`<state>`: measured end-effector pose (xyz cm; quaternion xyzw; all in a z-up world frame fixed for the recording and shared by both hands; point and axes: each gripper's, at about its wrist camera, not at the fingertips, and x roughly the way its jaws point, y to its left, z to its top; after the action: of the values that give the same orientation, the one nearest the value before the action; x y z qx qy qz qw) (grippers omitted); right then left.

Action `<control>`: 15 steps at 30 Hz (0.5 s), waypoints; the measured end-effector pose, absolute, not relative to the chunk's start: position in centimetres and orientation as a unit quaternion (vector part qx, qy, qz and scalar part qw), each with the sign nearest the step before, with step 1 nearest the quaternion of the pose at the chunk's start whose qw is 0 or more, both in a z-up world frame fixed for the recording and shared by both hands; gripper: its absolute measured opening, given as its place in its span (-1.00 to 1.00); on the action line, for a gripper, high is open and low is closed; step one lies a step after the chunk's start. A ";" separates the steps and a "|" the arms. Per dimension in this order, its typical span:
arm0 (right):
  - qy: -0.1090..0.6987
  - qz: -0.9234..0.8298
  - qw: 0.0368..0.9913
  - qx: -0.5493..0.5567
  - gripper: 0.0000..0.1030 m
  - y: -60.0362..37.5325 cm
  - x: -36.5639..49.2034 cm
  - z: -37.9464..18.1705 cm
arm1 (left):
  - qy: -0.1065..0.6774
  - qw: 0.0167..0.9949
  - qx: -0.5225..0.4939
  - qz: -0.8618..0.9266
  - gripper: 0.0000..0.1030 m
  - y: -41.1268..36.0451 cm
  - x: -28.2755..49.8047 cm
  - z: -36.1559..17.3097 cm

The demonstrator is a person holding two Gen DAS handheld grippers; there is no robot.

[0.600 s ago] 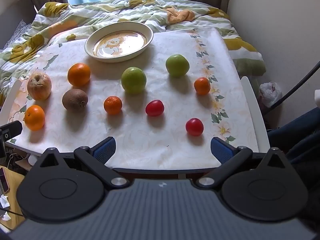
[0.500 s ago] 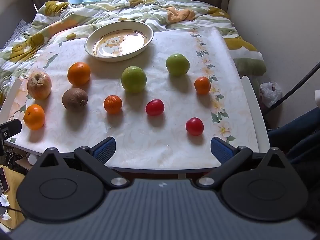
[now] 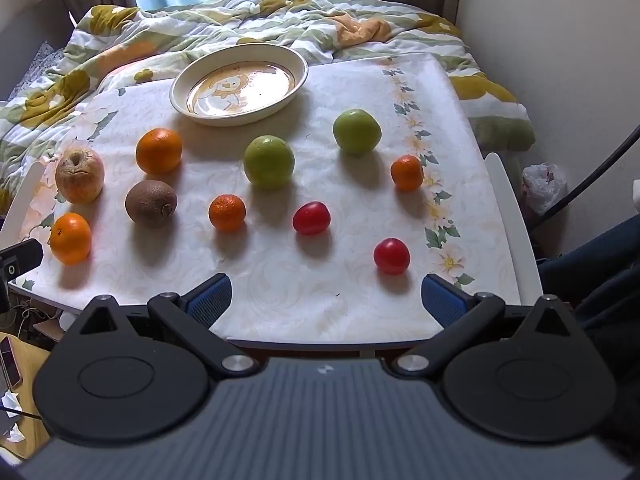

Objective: Organize fruits

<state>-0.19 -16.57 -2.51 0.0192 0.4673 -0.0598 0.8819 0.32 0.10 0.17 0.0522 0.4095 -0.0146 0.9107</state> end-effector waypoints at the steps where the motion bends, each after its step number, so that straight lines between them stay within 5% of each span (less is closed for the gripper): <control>1: 0.468 -0.060 0.882 0.019 1.00 -16.6 -0.2 -2.5 | 0.410 0.911 0.053 -0.014 1.00 0.0 0.2 0.2; 15: 0.473 -0.052 0.879 0.020 1.00 -16.6 0.2 -2.9 | 0.407 0.911 0.055 -0.013 1.00 -0.1 0.5 0.3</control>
<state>0.23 -16.58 -2.91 0.0197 0.4731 -0.0521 0.8792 0.52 -0.15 0.33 0.0550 0.4074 -0.0133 0.9115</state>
